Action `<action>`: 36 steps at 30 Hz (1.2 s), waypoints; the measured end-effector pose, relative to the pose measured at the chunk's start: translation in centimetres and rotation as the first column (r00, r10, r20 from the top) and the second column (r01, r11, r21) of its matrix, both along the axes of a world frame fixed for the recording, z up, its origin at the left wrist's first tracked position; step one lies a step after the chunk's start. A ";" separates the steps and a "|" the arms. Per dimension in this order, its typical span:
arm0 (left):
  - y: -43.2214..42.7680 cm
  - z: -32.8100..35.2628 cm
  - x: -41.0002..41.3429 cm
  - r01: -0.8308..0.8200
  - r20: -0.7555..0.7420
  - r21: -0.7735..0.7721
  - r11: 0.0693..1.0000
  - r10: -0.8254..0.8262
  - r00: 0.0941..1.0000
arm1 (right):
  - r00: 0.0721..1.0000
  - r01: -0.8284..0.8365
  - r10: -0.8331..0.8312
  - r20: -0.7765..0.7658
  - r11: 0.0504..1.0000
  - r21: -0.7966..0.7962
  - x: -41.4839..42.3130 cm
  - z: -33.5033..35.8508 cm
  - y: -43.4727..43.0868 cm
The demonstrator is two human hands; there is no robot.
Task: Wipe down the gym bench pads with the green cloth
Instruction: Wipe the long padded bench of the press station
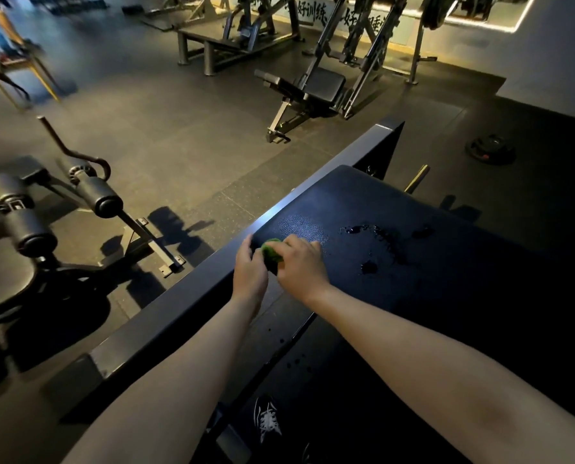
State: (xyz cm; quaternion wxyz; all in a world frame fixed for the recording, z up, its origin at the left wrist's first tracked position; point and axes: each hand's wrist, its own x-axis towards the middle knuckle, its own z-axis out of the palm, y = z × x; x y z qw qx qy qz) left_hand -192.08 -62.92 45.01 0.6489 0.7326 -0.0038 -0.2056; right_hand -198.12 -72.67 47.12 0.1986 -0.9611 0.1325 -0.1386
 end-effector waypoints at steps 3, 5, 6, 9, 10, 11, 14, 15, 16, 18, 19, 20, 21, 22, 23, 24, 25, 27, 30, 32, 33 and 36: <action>0.7 0.6 -2.3 -0.056 -0.027 -0.122 0.991 0.053 0.998 | 0.994 -0.097 0.099 -0.052 0.995 0.030 -0.1 0.5 -0.4; 0.7 1.3 -3.5 -0.098 -0.080 -0.225 0.969 0.082 0.993 | 0.975 -0.197 0.197 -0.102 0.980 0.008 -0.3 0.7 0.1; 0.8 1.2 -3.8 -0.124 -0.106 -0.266 0.956 0.098 0.989 | 0.966 -0.230 0.230 -0.116 0.973 0.010 -0.4 0.7 0.3; 1.4 1.3 -3.6 -0.136 -0.088 -0.281 0.950 0.116 0.989 | 0.955 -0.289 0.290 -0.067 0.957 0.022 -1.3 0.3 -0.1; 1.5 1.2 -3.2 -0.131 -0.067 -0.250 0.959 0.118 0.991 | 0.953 -0.299 0.299 -0.039 0.954 0.018 -1.8 0.2 -0.5; 1.6 1.2 -3.0 -0.131 -0.051 -0.235 0.963 0.122 0.991 | 0.955 -0.296 0.297 -0.013 0.955 0.025 -2.2 0.0 -0.8; 1.5 1.2 -2.0 -0.185 0.058 -0.102 0.978 0.191 0.980 | 0.984 -0.168 0.166 0.065 0.985 0.035 -2.7 -0.4 -1.6; 1.6 1.1 -1.5 -0.233 0.105 -0.045 0.971 0.237 0.966 | 0.993 -0.084 0.082 0.086 0.996 0.014 -2.7 -0.5 -1.9; 1.7 1.0 -0.8 -0.290 0.141 -0.009 0.957 0.288 0.947 | 0.996 0.000 0.001 0.087 1.000 -0.014 -2.7 -0.6 -2.3; 2.1 0.6 0.8 -0.367 0.174 0.008 0.930 0.360 0.917 | 0.997 0.081 -0.080 0.016 0.993 -0.085 -2.9 -1.0 -3.1; 2.0 0.4 1.6 -0.380 0.179 0.005 0.925 0.373 0.911 | 0.996 0.077 -0.081 -0.024 0.990 -0.121 -3.0 -1.3 -3.4; 1.4 0.2 2.4 -0.368 0.175 0.011 0.930 0.361 0.916 | 0.996 0.067 -0.075 -0.048 0.986 -0.151 -3.1 -1.7 -3.5; 0.5 0.1 2.8 -0.333 0.170 0.015 0.943 0.325 0.930 | 0.996 0.058 -0.068 -0.049 0.983 -0.176 -3.1 -1.9 -3.4; -0.5 -0.4 3.0 -0.291 0.157 0.015 0.957 0.285 0.945 | 0.997 0.058 -0.068 -0.042 0.979 -0.195 -3.0 -2.1 -3.3; -1.7 -0.7 2.7 -0.250 0.153 0.004 0.968 0.246 0.957 | 0.997 0.066 -0.073 -0.029 0.977 -0.204 -2.9 -2.0 -3.2; -2.8 -1.1 2.2 -0.225 0.152 -0.002 0.974 0.223 0.963 | 0.996 0.079 -0.084 -0.017 0.975 -0.206 -2.8 -1.9 -3.0; -3.7 -1.5 1.6 -0.218 0.148 -0.001 0.976 0.216 0.965 | 0.995 0.092 -0.096 -0.010 0.975 -0.204 -2.8 -1.8 -3.0; -4.4 -2.0 1.0 -0.246 0.169 -0.010 0.969 0.244 0.955 | 0.994 0.105 -0.108 -0.004 0.970 -0.218 -2.8 -1.9 -3.0; -4.1 -2.1 0.9 -0.250 0.217 -0.006 0.968 0.245 0.945 | 0.991 0.133 -0.136 0.004 0.967 -0.216 -2.7 -2.0 -2.8; -3.6 -1.9 -0.1 -0.276 0.219 0.001 0.961 0.269 0.938 | 0.988 0.151 -0.153 0.006 0.964 -0.221 -2.6 -2.0 -2.4; -3.4 -1.8 -0.9 -0.282 0.215 -0.012 0.959 0.278 0.936 | 0.987 0.159 -0.161 0.010 0.960 -0.230 -2.6 -2.0 -2.3; -2.7 -1.9 -3.2 -0.262 0.193 -0.021 0.965 0.261 0.946 | 0.985 0.171 -0.172 0.017 0.951 -0.259 -2.7 -1.8 -2.3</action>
